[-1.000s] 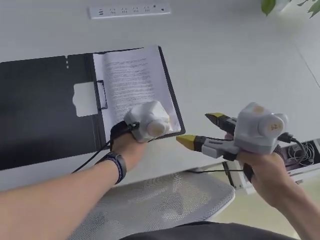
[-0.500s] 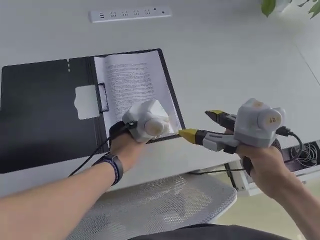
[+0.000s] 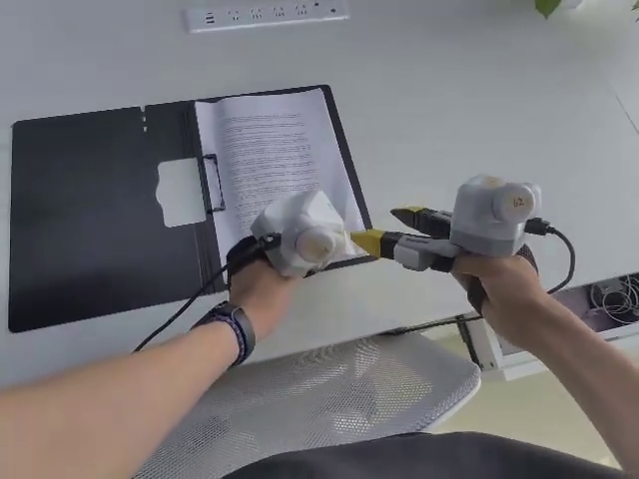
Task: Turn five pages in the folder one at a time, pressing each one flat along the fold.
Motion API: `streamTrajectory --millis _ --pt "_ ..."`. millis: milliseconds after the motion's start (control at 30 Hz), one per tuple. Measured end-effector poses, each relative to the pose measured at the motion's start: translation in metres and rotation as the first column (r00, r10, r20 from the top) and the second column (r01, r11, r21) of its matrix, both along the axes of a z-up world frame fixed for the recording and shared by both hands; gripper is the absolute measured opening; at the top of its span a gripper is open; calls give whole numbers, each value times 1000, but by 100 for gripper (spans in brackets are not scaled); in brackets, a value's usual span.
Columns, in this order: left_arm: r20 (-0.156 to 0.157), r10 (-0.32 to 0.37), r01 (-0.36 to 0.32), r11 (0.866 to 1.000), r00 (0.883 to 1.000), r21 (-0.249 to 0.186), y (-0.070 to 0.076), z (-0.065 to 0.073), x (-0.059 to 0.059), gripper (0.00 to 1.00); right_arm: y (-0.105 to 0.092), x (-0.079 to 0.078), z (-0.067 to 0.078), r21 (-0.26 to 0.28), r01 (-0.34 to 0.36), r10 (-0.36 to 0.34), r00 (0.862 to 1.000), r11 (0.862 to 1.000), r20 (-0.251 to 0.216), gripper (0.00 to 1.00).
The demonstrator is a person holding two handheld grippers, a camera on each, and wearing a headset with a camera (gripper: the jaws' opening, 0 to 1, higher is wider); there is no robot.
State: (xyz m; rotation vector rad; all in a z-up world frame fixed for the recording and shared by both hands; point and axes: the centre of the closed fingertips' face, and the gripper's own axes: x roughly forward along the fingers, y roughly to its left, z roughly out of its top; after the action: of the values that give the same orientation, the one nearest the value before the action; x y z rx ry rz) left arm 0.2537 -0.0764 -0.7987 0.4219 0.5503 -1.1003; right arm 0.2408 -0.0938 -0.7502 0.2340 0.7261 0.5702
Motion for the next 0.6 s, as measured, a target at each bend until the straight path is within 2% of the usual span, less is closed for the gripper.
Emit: streamTrajectory --millis 33,100,167,233,267,300,367,433,467,600 --pt "-50 31 -32 999 998 -26 -1 -1 -4 15 1 -1 0 0 -1 1 1000 1000 -1 55" --pt "-51 51 -53 998 997 -36 -1 0 -3 24 2 -4 0 -10 -7 7 1000 1000 -2 55" --pt "-90 82 -85 996 993 -28 -1 -6 -4 33 2 -6 0 -15 -6 6 1000 1000 -1 55" --pt "-82 76 -79 996 994 -30 -4 -8 -5 34 1 -7 2 -10 0 0 1000 1000 1 55" --pt "-29 50 -50 999 998 -2 -3 -10 -3 33 -1 -8 3 -13 2 -2 1000 1000 1 55" --pt "-14 40 -40 999 999 -1 -3 -9 -5 33 -1 -8 4 -14 4 -4 1000 1000 2 55" --pt "-22 45 -45 999 999 -24 -4 -10 -7 31 -3 -7 6 -16 7 -7 1000 1000 10 55" --pt "-10 42 -42 998 999 -39 -2 -10 -7 31 -2 -6 7 -17 7 -7 1000 1000 13 55" --pt "0 36 -36 999 999 -39 -3 -10 -8 30 -2 -6 7 -18 6 -6 1000 1000 14 55" --pt "0 38 -38 999 999 -35 -4 -9 -8 27 2 -5 5 -13 0 0 1000 1000 13 55"
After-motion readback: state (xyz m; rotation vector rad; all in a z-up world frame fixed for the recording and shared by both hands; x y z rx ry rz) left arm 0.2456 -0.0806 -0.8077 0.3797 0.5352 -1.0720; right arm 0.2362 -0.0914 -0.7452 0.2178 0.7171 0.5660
